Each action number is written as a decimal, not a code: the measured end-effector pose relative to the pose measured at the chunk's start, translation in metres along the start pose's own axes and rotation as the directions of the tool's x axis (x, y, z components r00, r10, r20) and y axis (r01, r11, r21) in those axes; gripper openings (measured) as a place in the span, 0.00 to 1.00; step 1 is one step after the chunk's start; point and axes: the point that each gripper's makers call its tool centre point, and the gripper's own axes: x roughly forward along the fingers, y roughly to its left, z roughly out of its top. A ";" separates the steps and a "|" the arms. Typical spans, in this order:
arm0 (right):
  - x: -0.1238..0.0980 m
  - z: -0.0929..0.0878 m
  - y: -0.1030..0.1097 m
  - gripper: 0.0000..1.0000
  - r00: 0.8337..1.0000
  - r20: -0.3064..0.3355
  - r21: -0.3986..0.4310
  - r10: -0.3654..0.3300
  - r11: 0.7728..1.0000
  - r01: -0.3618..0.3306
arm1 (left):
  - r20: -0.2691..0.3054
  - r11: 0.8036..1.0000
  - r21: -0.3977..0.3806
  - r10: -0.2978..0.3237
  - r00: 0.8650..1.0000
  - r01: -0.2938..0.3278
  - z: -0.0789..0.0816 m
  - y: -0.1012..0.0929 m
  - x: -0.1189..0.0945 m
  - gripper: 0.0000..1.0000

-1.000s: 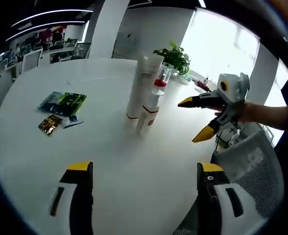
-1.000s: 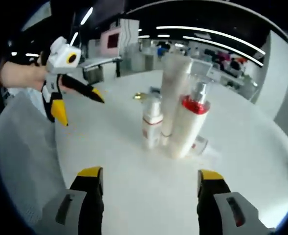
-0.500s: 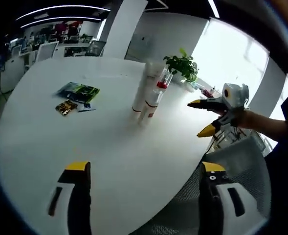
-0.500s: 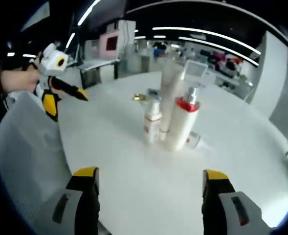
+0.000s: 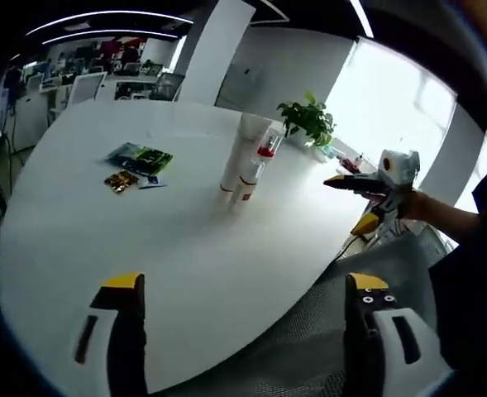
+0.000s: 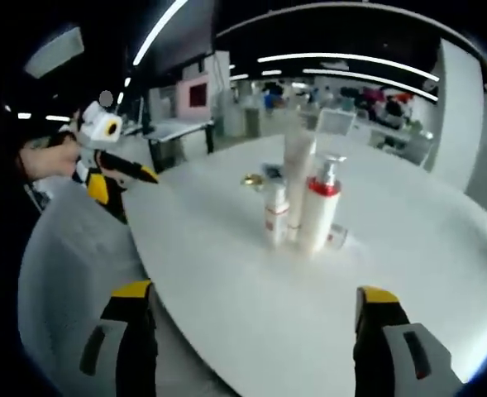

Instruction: Arrange the skincare products in the storage area until every visible bottle or jar stands upright without overlapping.

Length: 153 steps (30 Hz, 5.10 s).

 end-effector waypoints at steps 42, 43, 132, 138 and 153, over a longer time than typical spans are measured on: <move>0.028 -0.003 -0.053 0.86 0.995 -0.095 -0.085 0.008 0.996 -0.016 | -0.019 0.997 -0.052 0.058 0.998 -0.058 -0.004 0.010 0.001 0.99; 0.029 -0.003 -0.056 0.85 0.995 -0.102 -0.089 0.009 0.996 -0.018 | -0.020 0.997 -0.055 0.057 0.998 -0.058 -0.005 0.009 0.001 0.99; 0.174 -0.002 -0.163 0.17 0.883 -0.461 -0.410 0.089 0.861 -0.301 | -0.165 0.978 -0.163 0.102 0.981 -0.129 -0.034 0.050 0.029 0.94; 0.170 -0.005 -0.161 0.12 0.878 -0.470 -0.412 0.091 0.857 -0.309 | -0.165 0.979 -0.159 0.098 0.981 -0.125 -0.032 0.049 0.031 0.94; 0.123 -0.028 -0.169 0.12 0.884 -0.464 -0.232 0.060 0.955 -0.186 | -0.153 0.988 -0.126 0.075 0.985 -0.095 -0.024 0.038 0.032 0.93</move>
